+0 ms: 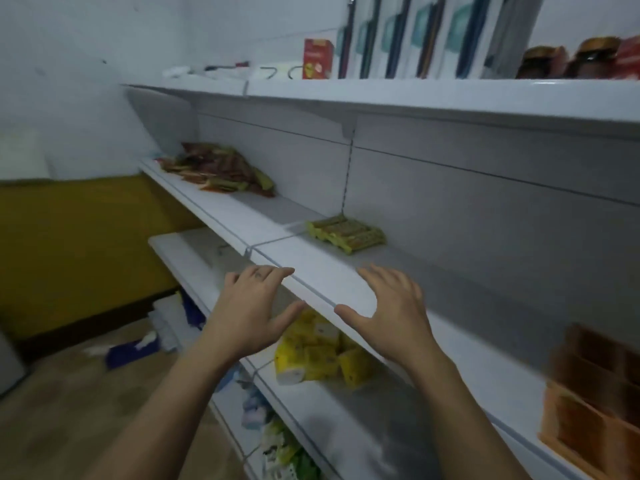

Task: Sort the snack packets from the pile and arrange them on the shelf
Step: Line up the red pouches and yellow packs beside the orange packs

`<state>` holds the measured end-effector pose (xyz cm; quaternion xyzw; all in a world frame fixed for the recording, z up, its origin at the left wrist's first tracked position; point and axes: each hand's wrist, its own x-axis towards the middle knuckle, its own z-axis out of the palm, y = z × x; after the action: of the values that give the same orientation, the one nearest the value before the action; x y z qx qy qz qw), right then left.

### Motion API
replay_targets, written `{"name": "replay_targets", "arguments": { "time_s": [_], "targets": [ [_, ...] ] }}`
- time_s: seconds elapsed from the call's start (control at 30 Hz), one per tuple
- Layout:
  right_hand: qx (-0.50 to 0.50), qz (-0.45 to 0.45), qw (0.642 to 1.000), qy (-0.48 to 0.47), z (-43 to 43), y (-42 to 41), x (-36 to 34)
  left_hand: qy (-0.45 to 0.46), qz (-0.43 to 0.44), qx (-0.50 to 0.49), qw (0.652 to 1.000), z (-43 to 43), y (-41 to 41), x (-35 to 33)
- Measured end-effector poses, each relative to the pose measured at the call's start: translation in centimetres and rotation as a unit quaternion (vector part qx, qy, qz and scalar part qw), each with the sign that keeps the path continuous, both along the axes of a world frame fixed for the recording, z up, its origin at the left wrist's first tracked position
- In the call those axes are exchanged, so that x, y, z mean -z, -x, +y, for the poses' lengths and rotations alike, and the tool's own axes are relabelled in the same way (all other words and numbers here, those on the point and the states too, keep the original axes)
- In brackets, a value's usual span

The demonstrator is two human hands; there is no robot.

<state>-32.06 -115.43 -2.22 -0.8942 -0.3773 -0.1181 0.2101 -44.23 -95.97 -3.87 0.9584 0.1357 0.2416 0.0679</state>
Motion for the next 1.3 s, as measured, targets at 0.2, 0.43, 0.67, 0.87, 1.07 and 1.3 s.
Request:
{"name": "replay_targets", "arguments": {
  "time_s": [0.2,0.43,0.67,0.87,1.07,1.3],
  "targets": [
    [-0.076,0.0,0.997,-0.016,11.3,1.5,-0.3,0.016,-0.018,-0.086,0.996,8.6,4.2,-0.5],
    [-0.125,0.008,0.992,-0.022,21.4,3.8,-0.5,0.032,-0.007,-0.137,0.99,16.7,7.8,-0.4],
    [-0.153,0.03,0.987,-0.032,27.7,3.9,0.7,0.073,-0.006,-0.18,0.981,22.4,9.5,0.9],
    [-0.165,0.047,0.985,-0.033,33.9,2.3,1.5,0.079,0.004,-0.199,0.977,26.9,8.1,1.5],
    [-0.173,0.07,0.981,-0.051,41.9,-1.5,2.7,0.071,0.016,-0.204,0.976,33.6,4.3,1.6],
    [-0.153,0.11,0.979,-0.075,52.4,-8.8,2.7,0.063,0.032,-0.183,0.98,44.8,-3.6,0.4]
  ]
}}
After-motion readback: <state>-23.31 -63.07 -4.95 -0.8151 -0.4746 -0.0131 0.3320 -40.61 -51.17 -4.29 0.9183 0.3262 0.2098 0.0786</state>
